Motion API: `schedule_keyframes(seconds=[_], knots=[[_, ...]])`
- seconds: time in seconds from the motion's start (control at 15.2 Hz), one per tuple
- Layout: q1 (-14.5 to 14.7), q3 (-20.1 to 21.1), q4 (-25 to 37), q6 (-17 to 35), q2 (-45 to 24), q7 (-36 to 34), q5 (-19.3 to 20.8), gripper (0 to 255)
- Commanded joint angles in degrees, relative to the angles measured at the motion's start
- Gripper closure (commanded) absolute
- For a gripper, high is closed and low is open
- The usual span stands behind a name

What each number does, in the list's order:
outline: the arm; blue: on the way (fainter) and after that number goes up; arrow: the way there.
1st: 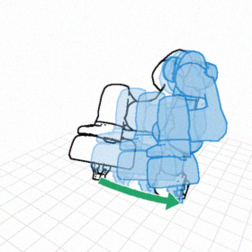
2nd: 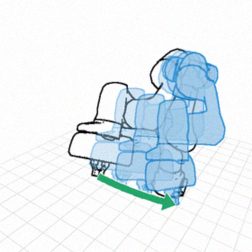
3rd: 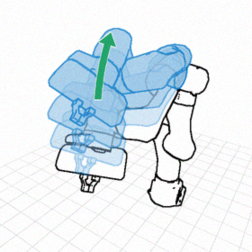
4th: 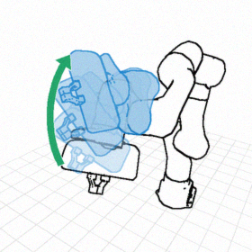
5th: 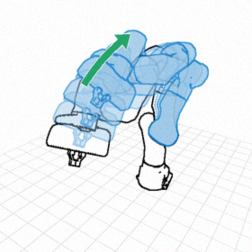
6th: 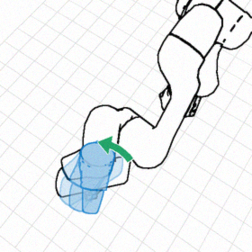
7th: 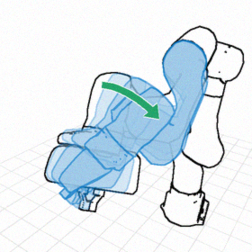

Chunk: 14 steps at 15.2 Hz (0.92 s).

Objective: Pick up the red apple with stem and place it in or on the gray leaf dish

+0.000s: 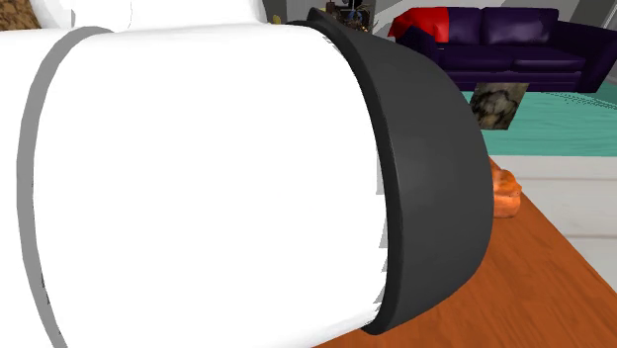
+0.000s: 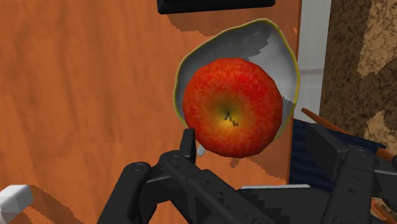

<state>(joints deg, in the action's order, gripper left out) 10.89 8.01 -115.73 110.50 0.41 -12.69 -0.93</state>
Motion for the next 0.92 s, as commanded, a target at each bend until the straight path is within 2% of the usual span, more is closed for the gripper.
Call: schedule_keyframes(seconds=[0.0, 0.07, 0.33, 0.86], knots=[[0.0, 0.0, 0.0, 0.0, 0.0, 0.0, 0.0, 0], [0.0, 0.0, 0.0, 0.0, 0.0, 0.0, 0.0, 0], [-0.07, -0.07, 6.5, -7.23, 0.74, 0.05, -0.06, 0], [-0.07, -0.07, 6.49, -7.22, 0.74, 0.05, -0.06, 0]])
